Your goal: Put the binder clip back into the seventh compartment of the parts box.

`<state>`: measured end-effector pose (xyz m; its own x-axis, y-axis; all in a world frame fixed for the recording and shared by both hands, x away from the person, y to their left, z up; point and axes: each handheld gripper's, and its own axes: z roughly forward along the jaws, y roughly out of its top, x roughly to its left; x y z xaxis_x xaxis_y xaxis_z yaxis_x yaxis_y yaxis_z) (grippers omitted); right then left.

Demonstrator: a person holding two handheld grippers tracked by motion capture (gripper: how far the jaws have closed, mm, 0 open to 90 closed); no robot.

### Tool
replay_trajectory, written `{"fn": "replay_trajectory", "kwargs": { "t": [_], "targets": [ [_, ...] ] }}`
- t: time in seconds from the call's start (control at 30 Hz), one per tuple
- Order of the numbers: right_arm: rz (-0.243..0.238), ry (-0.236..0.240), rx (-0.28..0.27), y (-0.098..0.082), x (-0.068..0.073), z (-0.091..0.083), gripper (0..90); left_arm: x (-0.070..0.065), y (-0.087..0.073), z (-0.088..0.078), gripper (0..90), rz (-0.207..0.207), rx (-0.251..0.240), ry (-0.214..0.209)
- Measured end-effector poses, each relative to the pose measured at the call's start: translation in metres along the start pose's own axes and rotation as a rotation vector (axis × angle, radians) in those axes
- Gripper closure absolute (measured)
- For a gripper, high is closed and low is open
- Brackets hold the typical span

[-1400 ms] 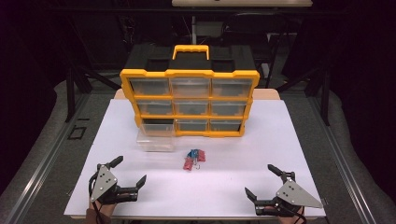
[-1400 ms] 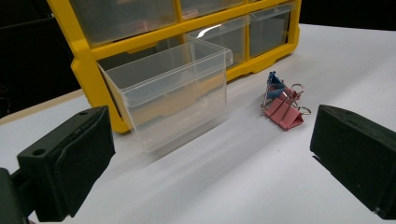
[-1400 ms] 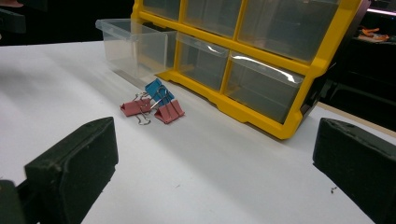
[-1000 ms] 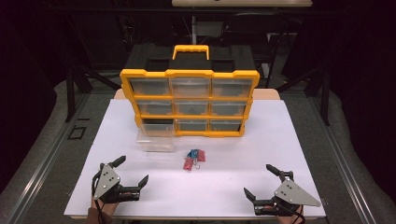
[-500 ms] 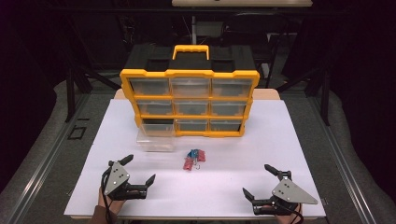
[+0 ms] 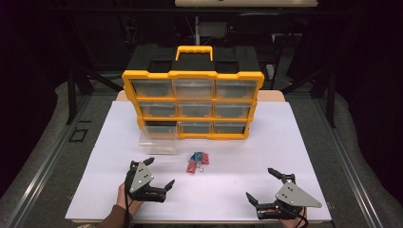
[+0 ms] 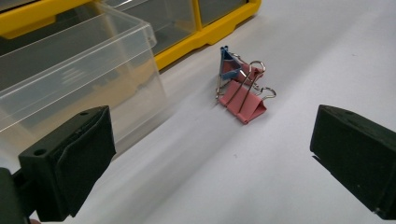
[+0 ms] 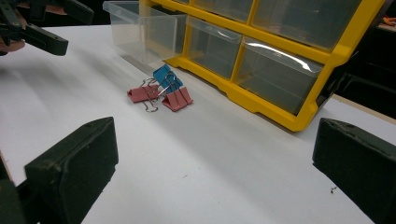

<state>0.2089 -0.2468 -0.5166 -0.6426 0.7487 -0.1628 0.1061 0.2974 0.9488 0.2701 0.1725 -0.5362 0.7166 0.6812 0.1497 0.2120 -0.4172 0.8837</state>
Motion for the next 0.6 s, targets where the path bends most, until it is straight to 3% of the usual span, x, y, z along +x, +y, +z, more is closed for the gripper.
{"fn": "replay_trajectory", "kwargs": {
  "t": [0.23, 0.6],
  "targets": [
    [-0.001, 0.002, 0.008, 0.0, 0.0, 0.001, 0.0, -0.005, 0.005, 0.012, 0.0, -0.016, 0.035, -0.031],
    [-0.005, 0.003, 0.021, -0.001, 0.0, 0.002, 0.0, -0.01, 0.013, 0.027, 0.0, -0.003, 0.061, -0.057]
  ]
}}
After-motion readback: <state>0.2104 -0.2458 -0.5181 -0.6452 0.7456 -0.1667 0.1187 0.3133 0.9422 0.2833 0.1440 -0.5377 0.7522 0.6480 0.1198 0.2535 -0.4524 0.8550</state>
